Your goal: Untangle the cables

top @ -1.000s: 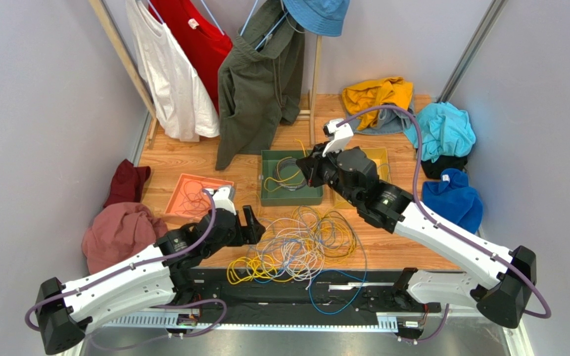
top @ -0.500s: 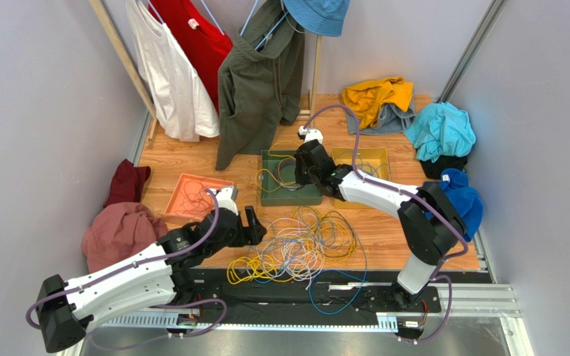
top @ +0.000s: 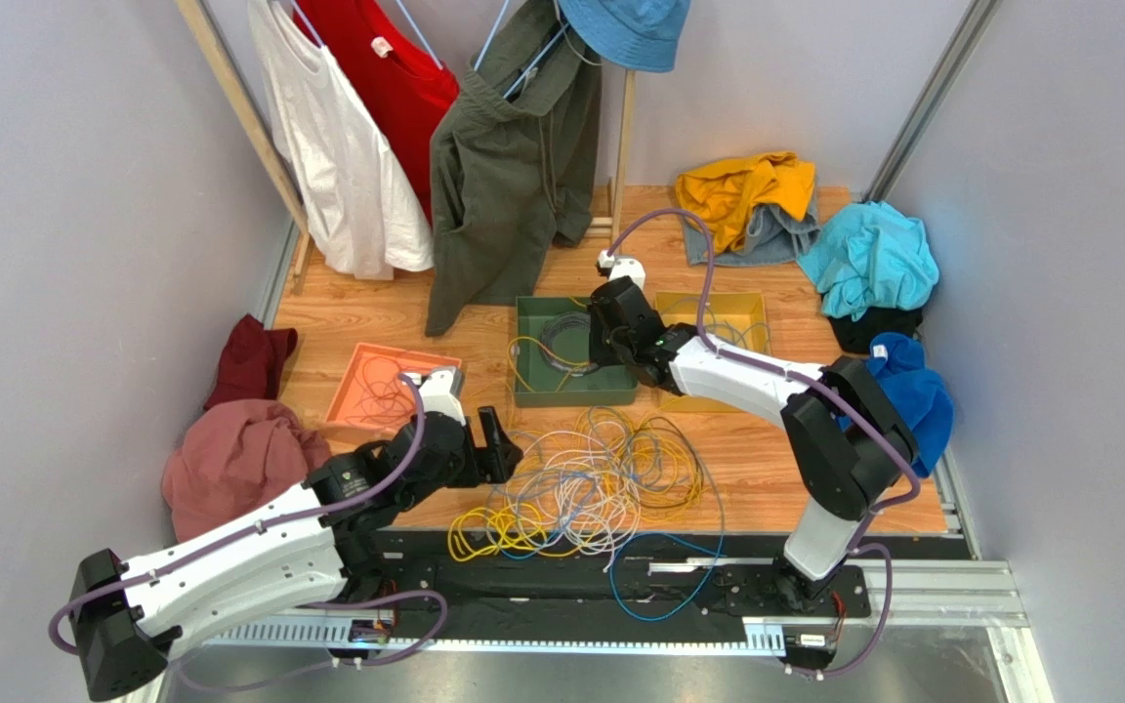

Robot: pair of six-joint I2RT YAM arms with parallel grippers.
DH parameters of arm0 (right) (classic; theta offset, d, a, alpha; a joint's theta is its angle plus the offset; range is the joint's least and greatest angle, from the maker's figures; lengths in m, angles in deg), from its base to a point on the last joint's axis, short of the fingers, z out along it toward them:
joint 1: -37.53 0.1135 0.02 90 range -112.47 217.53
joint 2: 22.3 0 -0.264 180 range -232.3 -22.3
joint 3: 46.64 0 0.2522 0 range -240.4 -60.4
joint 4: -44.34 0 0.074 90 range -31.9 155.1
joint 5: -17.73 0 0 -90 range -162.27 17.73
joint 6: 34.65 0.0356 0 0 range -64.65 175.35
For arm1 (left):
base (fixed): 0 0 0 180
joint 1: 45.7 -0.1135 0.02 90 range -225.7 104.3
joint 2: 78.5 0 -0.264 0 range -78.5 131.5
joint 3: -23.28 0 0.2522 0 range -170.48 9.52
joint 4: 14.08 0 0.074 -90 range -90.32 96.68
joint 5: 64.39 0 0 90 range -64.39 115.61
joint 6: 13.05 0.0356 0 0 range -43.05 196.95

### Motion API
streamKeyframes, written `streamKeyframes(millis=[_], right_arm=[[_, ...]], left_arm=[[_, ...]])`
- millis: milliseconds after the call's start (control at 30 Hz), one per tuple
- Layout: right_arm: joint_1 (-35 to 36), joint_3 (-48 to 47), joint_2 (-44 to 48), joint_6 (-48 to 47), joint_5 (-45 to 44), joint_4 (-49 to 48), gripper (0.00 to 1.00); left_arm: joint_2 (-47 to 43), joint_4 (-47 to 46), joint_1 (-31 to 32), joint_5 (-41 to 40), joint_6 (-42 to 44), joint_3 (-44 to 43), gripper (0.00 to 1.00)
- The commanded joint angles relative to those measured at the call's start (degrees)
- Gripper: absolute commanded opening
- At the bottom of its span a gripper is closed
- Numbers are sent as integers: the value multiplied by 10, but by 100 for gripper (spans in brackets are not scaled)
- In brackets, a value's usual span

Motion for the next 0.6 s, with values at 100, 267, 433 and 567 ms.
streamKeyframes(millis=[100, 267, 433, 567], right_arm=[[7, -41, 2, -2, -7, 25, 0], [37, -38, 88, -29, -67, 16, 0], [39, -71, 148, -44, -69, 45, 0], [44, -103, 189, -57, -58, 64, 0]], left_arm=[[7, -5, 3, 5, 1, -18, 88], [-2, -3, 3, -4, 0, -15, 88], [1, -4, 3, -4, 0, -14, 88], [-2, -3, 3, -9, -3, -14, 88]])
